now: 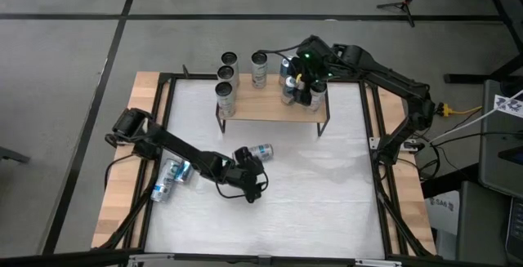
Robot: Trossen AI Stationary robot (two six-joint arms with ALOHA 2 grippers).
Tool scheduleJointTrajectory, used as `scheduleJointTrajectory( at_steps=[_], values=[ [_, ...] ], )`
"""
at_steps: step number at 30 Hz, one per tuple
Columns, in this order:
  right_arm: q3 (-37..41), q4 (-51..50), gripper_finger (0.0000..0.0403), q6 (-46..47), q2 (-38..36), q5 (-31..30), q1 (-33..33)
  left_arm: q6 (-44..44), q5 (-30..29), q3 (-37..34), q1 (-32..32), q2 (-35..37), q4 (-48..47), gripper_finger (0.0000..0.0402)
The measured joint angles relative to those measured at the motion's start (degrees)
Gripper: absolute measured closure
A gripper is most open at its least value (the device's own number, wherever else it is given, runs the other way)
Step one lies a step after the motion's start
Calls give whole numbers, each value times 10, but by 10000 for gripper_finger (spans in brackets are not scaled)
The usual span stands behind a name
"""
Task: Sort soda cans
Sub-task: Put the right white blue soda can on the shelf and align with other white blue soda cans
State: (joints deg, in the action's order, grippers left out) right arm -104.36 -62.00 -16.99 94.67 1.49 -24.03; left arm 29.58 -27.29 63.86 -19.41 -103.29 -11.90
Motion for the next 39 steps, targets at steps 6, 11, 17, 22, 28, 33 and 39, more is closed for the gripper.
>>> scheduleJointTrajectory(
  at_steps=[6,11,17,22,28,33,39],
  values=[
    [0,-4,39,-5,-19,-9,1,-2,55,0,-3,2,56,56],
    [0,-5,39,-5,-49,-10,1,-2,66,0,-3,2,107,56],
    [0,-17,39,4,-86,13,11,-2,-18,0,-2,2,122,56],
    [0,-36,39,11,-115,46,49,-2,-41,0,-2,2,92,56],
    [0,-58,39,35,-122,91,128,-1,-70,0,-2,2,46,56],
    [8,-57,39,32,-122,96,200,-1,-77,0,-2,2,30,56],
    [10,-72,39,34,-122,89,260,30,-72,0,-2,2,-23,56]
  ],
)
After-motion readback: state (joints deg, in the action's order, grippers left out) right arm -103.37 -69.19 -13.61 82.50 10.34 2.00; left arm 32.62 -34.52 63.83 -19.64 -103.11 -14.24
